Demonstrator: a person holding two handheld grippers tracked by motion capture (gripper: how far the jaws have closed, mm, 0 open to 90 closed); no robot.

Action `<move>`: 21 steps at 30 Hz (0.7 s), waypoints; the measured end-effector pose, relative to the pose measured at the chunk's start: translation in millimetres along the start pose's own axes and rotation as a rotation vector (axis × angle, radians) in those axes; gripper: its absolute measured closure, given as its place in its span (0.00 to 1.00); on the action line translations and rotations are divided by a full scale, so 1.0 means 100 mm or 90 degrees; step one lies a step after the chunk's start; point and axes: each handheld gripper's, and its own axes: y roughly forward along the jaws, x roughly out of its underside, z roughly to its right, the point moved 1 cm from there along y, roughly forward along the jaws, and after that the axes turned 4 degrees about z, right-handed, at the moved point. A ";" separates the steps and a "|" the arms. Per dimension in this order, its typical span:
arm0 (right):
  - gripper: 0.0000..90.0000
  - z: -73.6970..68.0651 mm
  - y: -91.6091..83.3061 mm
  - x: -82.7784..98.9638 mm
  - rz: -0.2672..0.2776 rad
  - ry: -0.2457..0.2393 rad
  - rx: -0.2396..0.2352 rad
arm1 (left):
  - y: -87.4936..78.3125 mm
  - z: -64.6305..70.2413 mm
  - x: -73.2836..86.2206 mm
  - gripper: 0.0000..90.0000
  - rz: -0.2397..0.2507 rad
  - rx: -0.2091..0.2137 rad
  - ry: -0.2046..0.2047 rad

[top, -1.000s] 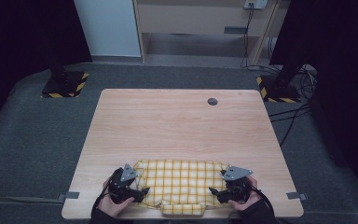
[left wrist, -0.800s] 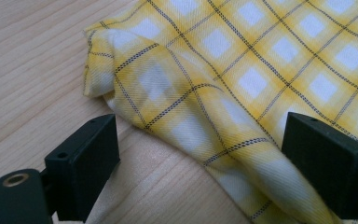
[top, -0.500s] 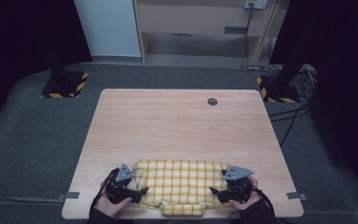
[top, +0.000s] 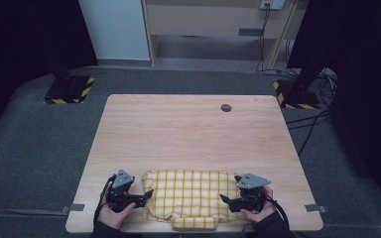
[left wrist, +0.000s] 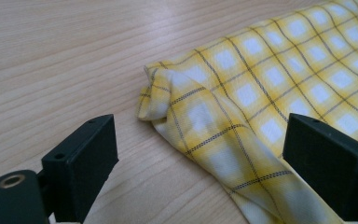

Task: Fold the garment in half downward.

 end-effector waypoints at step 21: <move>0.14 0.05 -0.05 -0.09 0.054 0.045 0.033 | -0.07 -0.05 -0.03 0.10 0.032 -0.006 -0.030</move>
